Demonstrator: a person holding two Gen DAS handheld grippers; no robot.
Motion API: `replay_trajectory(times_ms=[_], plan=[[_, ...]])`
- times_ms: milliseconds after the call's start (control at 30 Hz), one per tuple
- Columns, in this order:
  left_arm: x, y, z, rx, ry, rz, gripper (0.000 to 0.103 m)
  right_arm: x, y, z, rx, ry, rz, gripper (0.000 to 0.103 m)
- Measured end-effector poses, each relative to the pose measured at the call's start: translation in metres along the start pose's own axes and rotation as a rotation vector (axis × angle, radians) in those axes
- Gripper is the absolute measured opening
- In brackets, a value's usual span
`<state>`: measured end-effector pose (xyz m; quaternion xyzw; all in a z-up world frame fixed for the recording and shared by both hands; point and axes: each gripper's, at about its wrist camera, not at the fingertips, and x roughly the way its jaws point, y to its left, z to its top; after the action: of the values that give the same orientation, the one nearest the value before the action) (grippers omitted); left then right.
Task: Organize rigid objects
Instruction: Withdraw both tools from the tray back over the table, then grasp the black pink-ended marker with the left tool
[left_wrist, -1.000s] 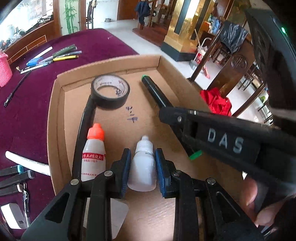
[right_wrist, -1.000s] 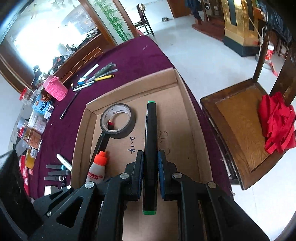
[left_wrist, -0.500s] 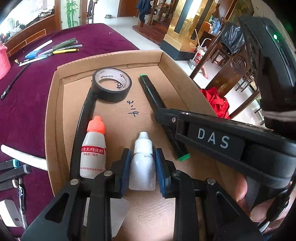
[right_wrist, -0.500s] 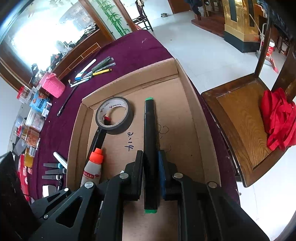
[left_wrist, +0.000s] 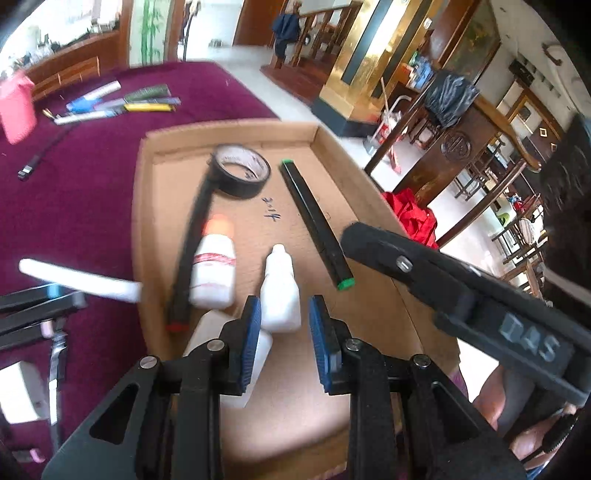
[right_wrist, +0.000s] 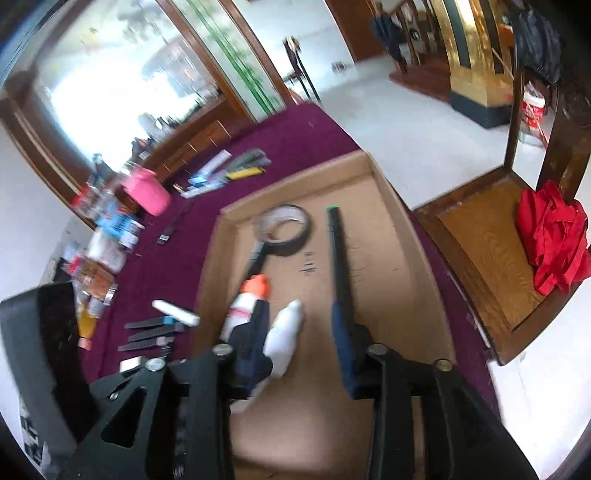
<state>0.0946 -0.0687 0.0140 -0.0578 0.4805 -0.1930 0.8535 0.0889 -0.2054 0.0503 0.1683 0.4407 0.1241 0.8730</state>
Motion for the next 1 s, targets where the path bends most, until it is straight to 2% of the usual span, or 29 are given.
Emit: replay_trajectory(times_ms=[100,167,300,367,533,600,667,767,900,1000], plan=[[-0.03,0.01,-0.011,0.011,-0.046,-0.004,0.024,-0.02,0.022,-0.023,-0.029,-0.071,0.042,0.048],[-0.055,0.021,-0.024,0.019,-0.079,-0.021,0.028,-0.027,0.038,-0.039,-0.057,-0.095,0.058,0.049],[-0.094,0.043,-0.057,0.065,-0.133,0.017,0.039,-0.028,0.069,-0.067,-0.12,-0.1,0.134,0.049],[-0.113,0.062,-0.078,0.068,-0.161,0.041,0.051,-0.025,0.087,-0.078,-0.169,-0.087,0.163,0.049],[-0.151,0.124,-0.122,0.024,-0.199,0.131,0.052,-0.011,0.12,-0.101,-0.235,-0.091,0.188,0.049],[-0.159,0.15,-0.136,0.013,-0.19,0.16,0.052,0.002,0.129,-0.11,-0.241,-0.04,0.213,0.049],[-0.163,0.177,-0.153,0.008,-0.18,0.226,0.052,0.015,0.137,-0.115,-0.256,0.006,0.244,0.049],[-0.154,0.205,-0.166,0.01,-0.112,0.297,0.052,0.026,0.143,-0.12,-0.279,0.025,0.229,0.049],[-0.141,0.222,-0.164,0.059,-0.053,0.294,0.052,0.032,0.142,-0.123,-0.255,0.042,0.24,0.049],[-0.132,0.228,-0.159,0.106,-0.039,0.337,0.052,0.031,0.141,-0.127,-0.257,0.049,0.237,0.049]])
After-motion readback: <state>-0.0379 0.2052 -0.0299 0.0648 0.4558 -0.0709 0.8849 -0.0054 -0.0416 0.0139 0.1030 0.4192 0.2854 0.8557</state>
